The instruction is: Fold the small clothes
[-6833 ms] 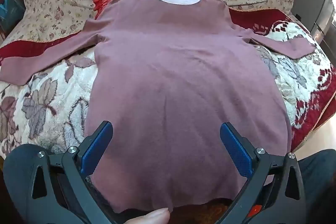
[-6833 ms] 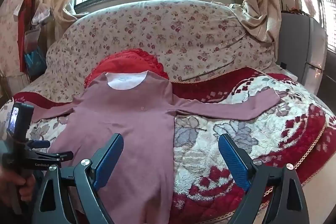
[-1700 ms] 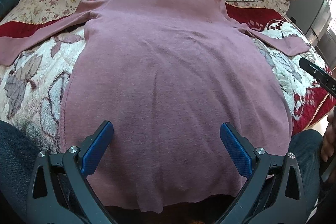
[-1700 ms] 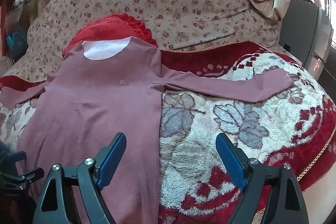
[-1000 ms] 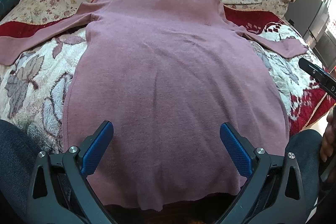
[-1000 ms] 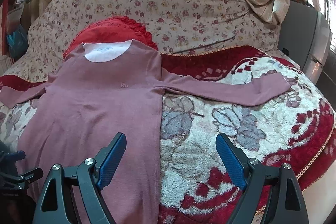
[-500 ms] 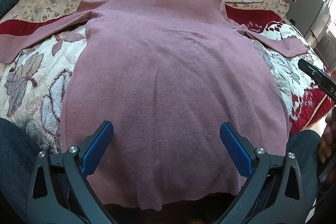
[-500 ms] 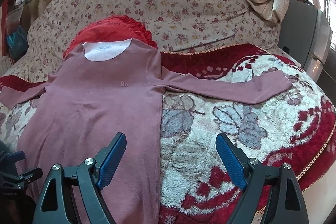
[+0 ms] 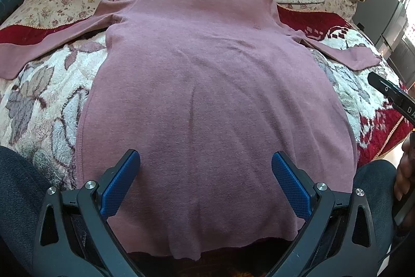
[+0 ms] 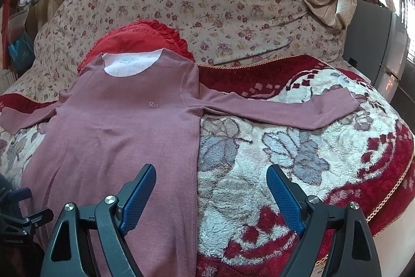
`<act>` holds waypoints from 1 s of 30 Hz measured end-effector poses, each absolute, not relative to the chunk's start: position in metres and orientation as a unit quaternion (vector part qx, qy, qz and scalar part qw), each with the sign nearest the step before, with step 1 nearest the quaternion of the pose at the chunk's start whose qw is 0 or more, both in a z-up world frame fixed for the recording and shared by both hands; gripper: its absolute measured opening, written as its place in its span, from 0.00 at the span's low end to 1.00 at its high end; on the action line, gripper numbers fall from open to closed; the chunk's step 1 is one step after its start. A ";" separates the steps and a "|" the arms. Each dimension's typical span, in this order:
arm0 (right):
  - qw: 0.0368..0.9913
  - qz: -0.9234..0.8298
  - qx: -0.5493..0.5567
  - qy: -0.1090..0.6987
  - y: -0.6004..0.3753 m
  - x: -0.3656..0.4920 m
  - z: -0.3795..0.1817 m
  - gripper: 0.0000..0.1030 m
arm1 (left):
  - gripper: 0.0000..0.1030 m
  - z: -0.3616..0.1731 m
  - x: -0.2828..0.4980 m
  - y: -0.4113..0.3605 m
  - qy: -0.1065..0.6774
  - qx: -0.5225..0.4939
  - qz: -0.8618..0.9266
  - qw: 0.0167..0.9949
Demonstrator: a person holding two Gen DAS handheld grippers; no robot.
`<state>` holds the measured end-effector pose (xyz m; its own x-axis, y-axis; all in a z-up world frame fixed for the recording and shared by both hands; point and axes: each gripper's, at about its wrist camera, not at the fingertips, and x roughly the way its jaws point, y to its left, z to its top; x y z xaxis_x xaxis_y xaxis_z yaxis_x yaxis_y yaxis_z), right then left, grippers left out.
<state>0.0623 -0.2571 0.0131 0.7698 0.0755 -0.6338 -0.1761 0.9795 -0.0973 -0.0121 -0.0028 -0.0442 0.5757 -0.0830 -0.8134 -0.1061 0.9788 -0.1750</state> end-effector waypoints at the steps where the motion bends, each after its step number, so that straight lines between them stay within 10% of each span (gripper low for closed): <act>1: 0.938 0.067 -0.076 0.332 -0.257 0.062 0.013 0.83 | 0.99 -0.044 -0.013 -0.003 0.460 -0.103 0.006 0.882; 18: 0.938 0.066 -0.076 0.331 -0.259 0.062 0.015 0.83 | 0.99 0.000 -0.008 0.036 0.408 -0.113 0.029 0.905; 30: 0.948 0.119 0.016 0.296 -0.251 0.096 0.037 0.83 | 0.99 0.059 -0.017 0.275 0.348 -0.187 0.226 0.891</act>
<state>0.0960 -0.2512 0.0368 0.7969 0.2356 -0.5563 -0.2167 0.9710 0.1009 -0.0172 0.2753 0.0593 0.6561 0.2722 -0.7039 -0.5325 0.8279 -0.1762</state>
